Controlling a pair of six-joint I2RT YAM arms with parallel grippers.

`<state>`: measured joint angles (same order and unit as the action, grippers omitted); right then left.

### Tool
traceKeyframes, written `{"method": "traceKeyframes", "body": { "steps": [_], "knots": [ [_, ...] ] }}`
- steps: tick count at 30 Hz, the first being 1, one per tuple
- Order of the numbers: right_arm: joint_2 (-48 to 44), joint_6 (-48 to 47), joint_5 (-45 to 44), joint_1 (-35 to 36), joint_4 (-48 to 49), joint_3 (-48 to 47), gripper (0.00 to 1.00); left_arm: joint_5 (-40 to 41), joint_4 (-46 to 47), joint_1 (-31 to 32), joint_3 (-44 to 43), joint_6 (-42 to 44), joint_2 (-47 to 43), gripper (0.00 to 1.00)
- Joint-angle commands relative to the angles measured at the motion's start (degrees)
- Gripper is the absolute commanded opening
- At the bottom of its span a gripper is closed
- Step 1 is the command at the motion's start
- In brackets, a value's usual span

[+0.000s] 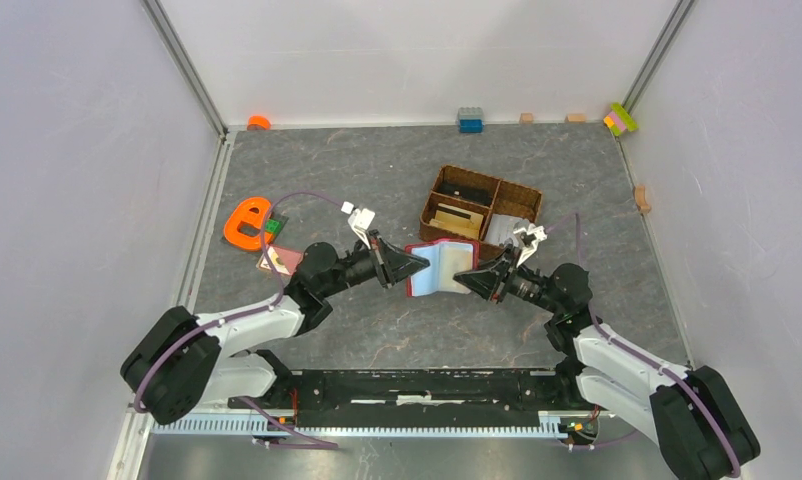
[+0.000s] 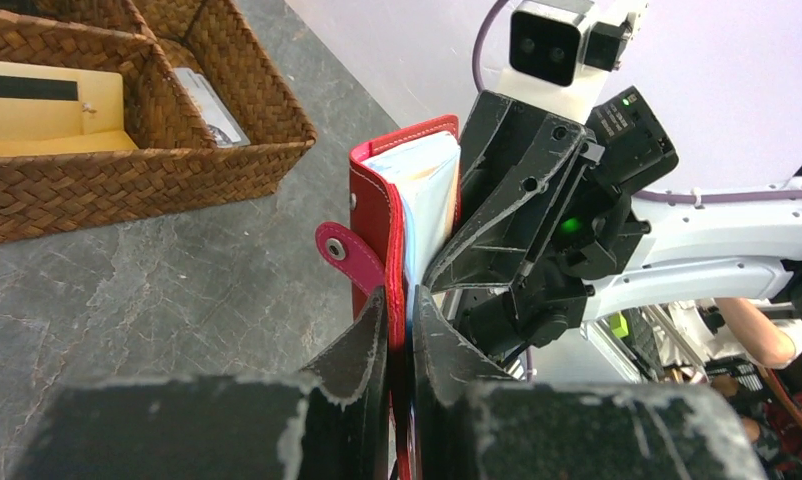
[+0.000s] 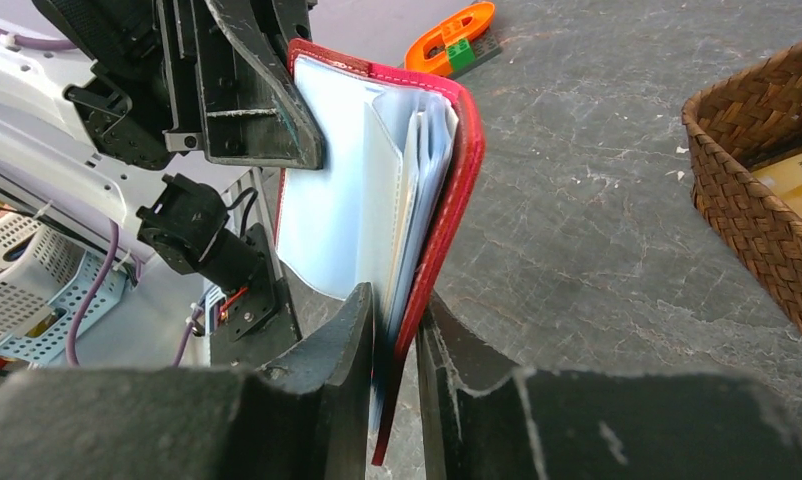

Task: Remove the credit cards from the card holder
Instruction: Remove the credit card from the card holder.

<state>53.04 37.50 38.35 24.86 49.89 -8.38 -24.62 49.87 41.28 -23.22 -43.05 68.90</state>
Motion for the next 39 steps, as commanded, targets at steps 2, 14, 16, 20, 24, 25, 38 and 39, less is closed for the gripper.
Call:
{"method": "traceKeyframes", "body": {
  "steps": [2,14,16,20,24,25,38,39],
  "knots": [
    [0.0,-2.4,-0.5,1.1,-0.3,-2.8,0.26,-4.1,4.5,0.3,-3.1,-0.7,1.4,0.02],
    [1.6,-3.3,0.1,3.2,-1.3,-4.1,0.02,6.3,-10.8,0.3,-4.3,4.2,-2.9,0.63],
    [2.4,-2.8,0.8,3.7,-0.4,-4.3,0.0,6.3,-10.8,0.3,-4.2,4.2,-2.7,0.8],
    [4.0,-2.4,2.0,5.0,0.9,-4.9,0.0,5.7,-11.4,0.4,-5.3,3.9,-0.5,0.91],
    [5.0,-2.8,2.1,6.1,0.6,-5.4,0.0,5.2,-13.9,1.0,-7.3,4.4,2.1,0.95],
    [5.2,-3.0,2.1,6.4,0.4,-5.5,0.0,5.2,-14.4,1.1,-7.7,4.6,2.5,0.96],
    [4.7,-5.3,-1.3,7.2,-4.6,-6.5,0.0,5.7,-20.7,1.4,-9.7,6.8,-0.3,0.89],
    [4.5,-5.7,-2.0,7.2,-5.5,-6.6,0.0,6.5,-21.2,1.3,-9.3,7.3,-1.6,0.92]
  ]
}}
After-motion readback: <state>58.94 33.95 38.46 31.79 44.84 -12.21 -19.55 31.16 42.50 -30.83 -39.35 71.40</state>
